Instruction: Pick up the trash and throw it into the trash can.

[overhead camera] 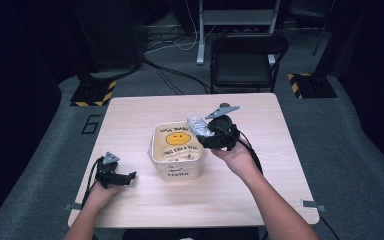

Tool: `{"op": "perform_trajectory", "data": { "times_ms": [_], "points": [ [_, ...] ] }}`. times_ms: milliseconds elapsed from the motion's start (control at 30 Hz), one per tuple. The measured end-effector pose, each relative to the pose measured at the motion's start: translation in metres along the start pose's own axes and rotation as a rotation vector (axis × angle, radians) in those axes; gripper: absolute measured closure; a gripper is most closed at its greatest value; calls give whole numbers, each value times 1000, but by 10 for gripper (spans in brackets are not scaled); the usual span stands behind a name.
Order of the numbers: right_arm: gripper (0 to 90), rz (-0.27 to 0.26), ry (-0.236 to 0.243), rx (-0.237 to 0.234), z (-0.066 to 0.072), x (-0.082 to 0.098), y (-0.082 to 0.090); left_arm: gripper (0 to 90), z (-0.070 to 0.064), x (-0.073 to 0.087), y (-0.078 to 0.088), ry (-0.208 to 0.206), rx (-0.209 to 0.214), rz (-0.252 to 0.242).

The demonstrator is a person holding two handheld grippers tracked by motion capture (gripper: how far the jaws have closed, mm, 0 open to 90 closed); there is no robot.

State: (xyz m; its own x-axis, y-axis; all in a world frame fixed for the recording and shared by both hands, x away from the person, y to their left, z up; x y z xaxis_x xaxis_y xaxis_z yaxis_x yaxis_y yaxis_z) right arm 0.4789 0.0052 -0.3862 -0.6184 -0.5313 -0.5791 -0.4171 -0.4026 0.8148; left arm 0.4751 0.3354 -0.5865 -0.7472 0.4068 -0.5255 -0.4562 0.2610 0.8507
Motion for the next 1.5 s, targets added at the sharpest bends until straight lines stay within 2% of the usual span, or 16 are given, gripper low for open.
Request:
{"op": "perform_trajectory", "data": {
  "times_ms": [367, 700, 1033, 1367, 1433, 1500],
  "points": [
    [513, -5, 3, -14, 4, -17, -10, 3, 0, 0, 0, 0, -2, -1],
    [511, -3, 16, -33, 18, -32, -27, 3, 0, 0, 0, 1, -2, -2],
    [510, 12, 42, -79, 36, -35, -54, 3, 0, 0, 0, 2, -3, -6],
    [501, 20, 69, -90, 47, -35, -75, 3, 0, 0, 0, 0, -2, -3],
    [490, 25, 80, -91, 48, -35, -79, 3, 0, 0, 0, -1, 1, 0],
    [410, 40, 78, -85, 49, -33, -83, 2, 0, -1, 0, -1, -3, -5]
  ]
}}
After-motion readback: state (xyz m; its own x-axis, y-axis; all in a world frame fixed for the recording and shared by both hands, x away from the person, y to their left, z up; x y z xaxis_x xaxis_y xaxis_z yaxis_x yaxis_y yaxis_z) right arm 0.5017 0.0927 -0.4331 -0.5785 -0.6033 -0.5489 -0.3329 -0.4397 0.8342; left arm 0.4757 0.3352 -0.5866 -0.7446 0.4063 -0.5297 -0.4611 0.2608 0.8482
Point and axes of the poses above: each handheld gripper's, and its own axes: y roughly backward along the jaws, x roughly out of its underside, z roughly to its left, the point moved 8 cm from there along -y, roughly forward along the jaws, and after that the axes turned 14 degrees about z, right-handed, at the moved point
